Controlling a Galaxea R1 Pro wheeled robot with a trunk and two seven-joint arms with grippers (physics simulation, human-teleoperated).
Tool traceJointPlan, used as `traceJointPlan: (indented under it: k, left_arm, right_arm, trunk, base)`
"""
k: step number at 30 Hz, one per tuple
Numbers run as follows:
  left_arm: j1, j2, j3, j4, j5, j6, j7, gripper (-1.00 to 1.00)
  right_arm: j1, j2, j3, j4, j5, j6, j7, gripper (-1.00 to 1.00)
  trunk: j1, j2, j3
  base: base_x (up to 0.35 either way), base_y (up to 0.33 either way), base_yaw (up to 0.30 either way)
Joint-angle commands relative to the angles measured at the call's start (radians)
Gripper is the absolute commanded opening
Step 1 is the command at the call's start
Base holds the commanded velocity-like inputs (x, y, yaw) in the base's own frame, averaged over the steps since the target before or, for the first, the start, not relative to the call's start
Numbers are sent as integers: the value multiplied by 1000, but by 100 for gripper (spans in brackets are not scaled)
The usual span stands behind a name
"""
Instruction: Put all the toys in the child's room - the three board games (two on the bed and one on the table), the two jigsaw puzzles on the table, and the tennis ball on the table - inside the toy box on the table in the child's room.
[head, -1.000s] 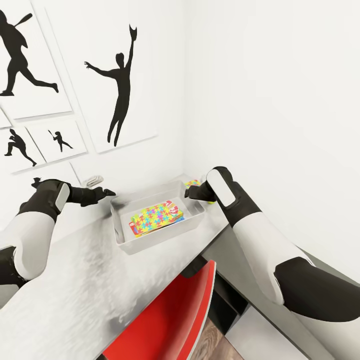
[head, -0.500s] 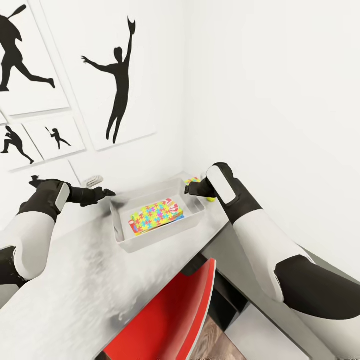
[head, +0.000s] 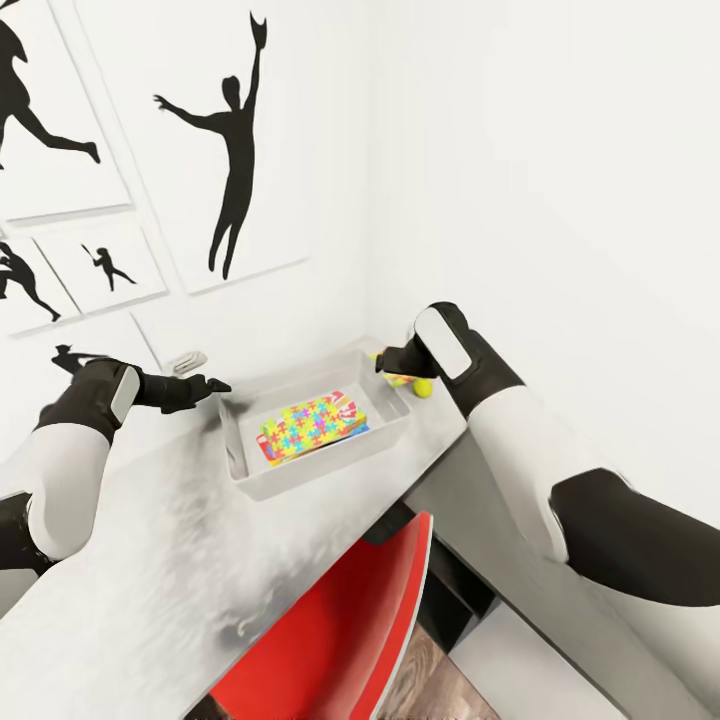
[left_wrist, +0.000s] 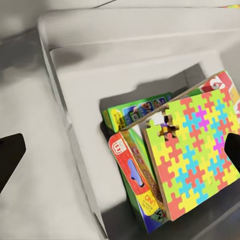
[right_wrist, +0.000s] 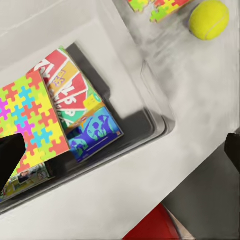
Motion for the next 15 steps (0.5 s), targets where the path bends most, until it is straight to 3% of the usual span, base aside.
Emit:
traceJointPlan:
  k: [1,6,15]
  left_arm:
    - [-1,-1,7,-1,-10,5,-8,100]
    - [-1,-1,7,-1,-10,9,-7,100]
    - [-1,-2,8,-1,-10,42,-7,100]
  right_arm:
    - [-9,0,2,18,-9,-2,-9,100]
    - [-47,0,2,122,-8,-49,-7,100]
    - [-60,0,3,166,-8,-72,-5,100]
  trunk:
    - [1,-2,-4]
    - [1,-2,-12]
    - [1,-2,-26]
  base:
    - [0,0,0]
    - [0,0,0]
    - [0,0,0]
